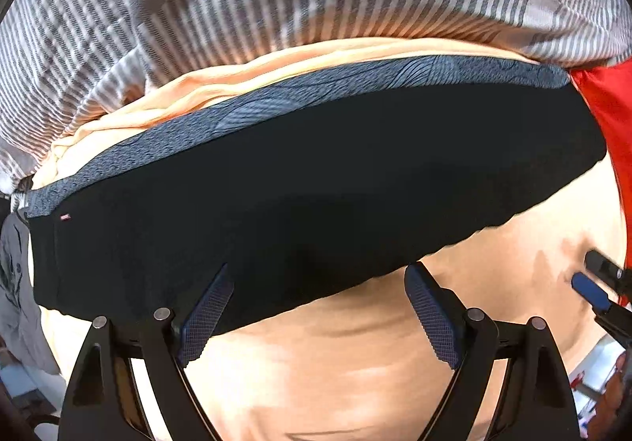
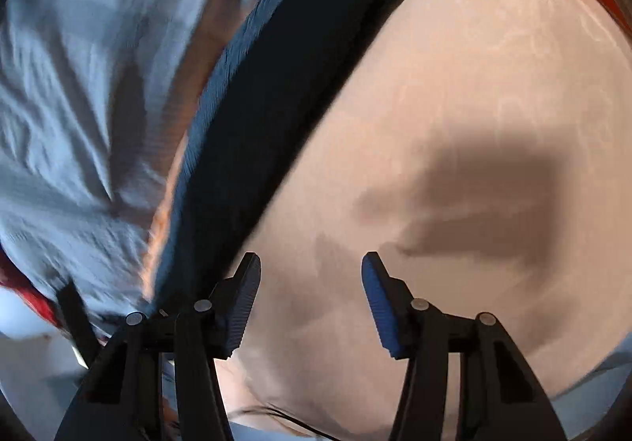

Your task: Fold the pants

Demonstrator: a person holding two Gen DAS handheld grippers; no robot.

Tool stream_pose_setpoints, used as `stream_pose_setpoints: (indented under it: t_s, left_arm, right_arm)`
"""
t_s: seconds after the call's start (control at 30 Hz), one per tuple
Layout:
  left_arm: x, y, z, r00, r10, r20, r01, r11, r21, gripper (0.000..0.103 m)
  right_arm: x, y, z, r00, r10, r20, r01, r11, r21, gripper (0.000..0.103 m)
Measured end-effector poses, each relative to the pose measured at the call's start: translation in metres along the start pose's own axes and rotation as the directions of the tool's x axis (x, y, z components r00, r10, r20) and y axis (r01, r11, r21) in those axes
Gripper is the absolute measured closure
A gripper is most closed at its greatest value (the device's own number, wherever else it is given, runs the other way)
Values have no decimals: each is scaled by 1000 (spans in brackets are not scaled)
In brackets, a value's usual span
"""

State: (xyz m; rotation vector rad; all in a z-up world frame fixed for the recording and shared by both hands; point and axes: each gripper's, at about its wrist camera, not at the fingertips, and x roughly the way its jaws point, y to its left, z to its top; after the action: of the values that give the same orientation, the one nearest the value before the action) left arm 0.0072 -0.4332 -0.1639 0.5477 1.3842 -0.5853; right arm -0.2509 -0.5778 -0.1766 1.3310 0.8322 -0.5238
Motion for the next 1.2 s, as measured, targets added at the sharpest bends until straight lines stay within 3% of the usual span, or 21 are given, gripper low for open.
stream_pose_setpoints:
  t_s: [0.1, 0.27, 0.4, 0.5, 0.57, 0.67, 0.73, 0.93, 1.07, 1.2]
  left_arm:
    - [-1, -13, 8, 1000, -12, 1, 12, 999, -37, 14]
    - [0, -38, 26, 999, -12, 38, 14, 998, -56, 14]
    - [3, -52, 51, 996, 20, 92, -15, 998, -55, 14]
    - [12, -52, 79, 992, 35, 125, -21, 993, -114, 15]
    - [24, -53, 93, 992, 44, 116, -27, 989, -145, 27]
    - [45, -60, 107, 993, 77, 88, -63, 987, -149, 28]
    - [62, -64, 112, 992, 106, 62, -96, 986, -137, 27]
    - [64, -60, 111, 986, 122, 113, -104, 983, -154, 27]
    - [64, -57, 112, 988, 115, 102, -99, 983, -153, 25]
    - [67, -50, 113, 988, 104, 113, -88, 986, -141, 24]
  right_arm:
    - [-2, -6, 27, 997, 68, 48, -69, 997, 21, 45]
    - [7, -14, 63, 990, 116, 76, -118, 992, 34, 45]
    - [10, -21, 74, 989, 134, 68, -138, 989, 53, 45]
    - [10, -25, 75, 987, 149, 52, -152, 987, 58, 45]
    - [11, -27, 74, 986, 160, 46, -163, 985, 56, 45]
    - [13, -27, 77, 985, 171, 30, -172, 984, 44, 45]
    - [7, -21, 77, 990, 136, 25, -136, 991, 6, 45]
    - [-3, 18, 73, 996, 87, 29, -79, 976, -202, 45]
    - [9, -7, 79, 993, 114, 8, -113, 992, -59, 45]
    - [4, -30, 76, 989, 141, 44, -141, 990, -8, 45]
